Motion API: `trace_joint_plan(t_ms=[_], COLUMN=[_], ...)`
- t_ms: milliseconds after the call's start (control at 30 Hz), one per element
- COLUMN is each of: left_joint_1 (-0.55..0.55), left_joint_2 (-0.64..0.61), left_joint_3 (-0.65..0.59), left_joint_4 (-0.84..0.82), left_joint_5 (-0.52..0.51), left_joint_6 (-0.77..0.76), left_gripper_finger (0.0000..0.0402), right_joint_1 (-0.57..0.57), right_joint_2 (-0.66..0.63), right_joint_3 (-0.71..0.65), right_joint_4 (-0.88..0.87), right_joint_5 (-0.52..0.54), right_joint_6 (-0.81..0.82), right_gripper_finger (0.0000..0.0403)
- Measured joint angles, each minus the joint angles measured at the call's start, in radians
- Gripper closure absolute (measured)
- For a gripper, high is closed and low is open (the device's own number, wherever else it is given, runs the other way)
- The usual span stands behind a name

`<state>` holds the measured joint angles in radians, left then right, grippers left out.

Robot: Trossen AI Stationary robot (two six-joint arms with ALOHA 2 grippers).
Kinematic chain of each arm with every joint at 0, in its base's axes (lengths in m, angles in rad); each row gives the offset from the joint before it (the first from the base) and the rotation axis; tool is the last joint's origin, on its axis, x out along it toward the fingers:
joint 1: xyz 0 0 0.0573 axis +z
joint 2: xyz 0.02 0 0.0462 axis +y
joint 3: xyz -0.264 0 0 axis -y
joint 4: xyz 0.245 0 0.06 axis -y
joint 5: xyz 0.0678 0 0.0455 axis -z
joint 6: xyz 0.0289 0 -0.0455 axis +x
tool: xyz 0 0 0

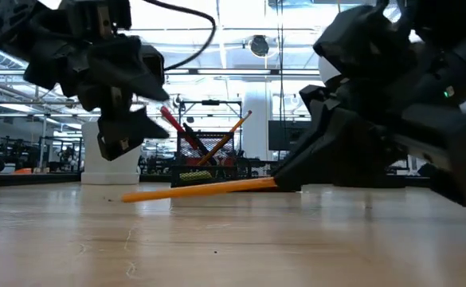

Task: Pick and place office supplies into organizer
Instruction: Put the orange pencil into the top left of the desk organizer

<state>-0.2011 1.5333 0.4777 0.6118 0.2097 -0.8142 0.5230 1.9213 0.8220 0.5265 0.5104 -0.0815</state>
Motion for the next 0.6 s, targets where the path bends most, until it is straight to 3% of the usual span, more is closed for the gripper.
trace_joint_plan(t_ms=[200, 600], left_joint_1=[-0.017, -0.045], left_joint_2=[0.000, 0.000], left_joint_3=[0.074, 0.084], left_joint_4=[-0.199, -0.241], left_joint_5=[-0.034, -0.046], left_joint_6=[0.013, 0.019], left_gripper_finger=[0.0166, 0.0195], right_joint_1=[-0.025, -0.079], right_joint_2=[0.000, -0.002], right_joint_3=[0.033, 0.096], right_joint_4=[0.005, 0.006], right_joint_5=[-0.037, -0.044], right_joint_6=[-0.068, -0.240], right_gripper_finger=[0.0391, 0.0391])
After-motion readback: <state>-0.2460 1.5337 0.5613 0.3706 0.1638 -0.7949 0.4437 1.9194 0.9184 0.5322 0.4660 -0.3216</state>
